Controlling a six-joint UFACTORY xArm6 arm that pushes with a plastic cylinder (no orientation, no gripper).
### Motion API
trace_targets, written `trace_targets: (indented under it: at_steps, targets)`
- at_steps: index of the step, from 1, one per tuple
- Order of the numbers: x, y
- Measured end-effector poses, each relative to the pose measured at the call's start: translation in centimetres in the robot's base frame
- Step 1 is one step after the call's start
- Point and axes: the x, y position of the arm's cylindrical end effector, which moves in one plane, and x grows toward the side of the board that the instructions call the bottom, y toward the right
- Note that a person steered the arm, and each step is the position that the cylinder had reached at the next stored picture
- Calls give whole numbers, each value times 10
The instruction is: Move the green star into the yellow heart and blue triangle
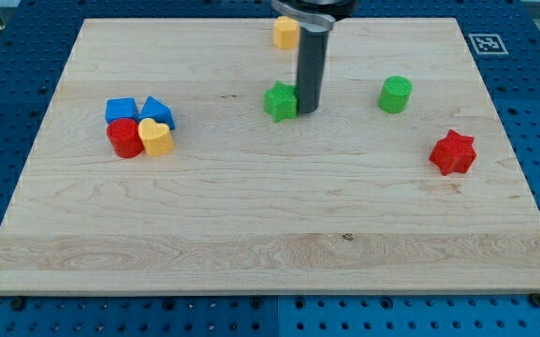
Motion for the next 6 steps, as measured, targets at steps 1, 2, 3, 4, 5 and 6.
trace_targets:
  at_steps: [1, 2, 3, 4, 5, 6]
  targets:
    - [-25, -1]
    - [-25, -20]
    - [-4, -41]
    - [-1, -34]
    - [6, -12]
    - [15, -38]
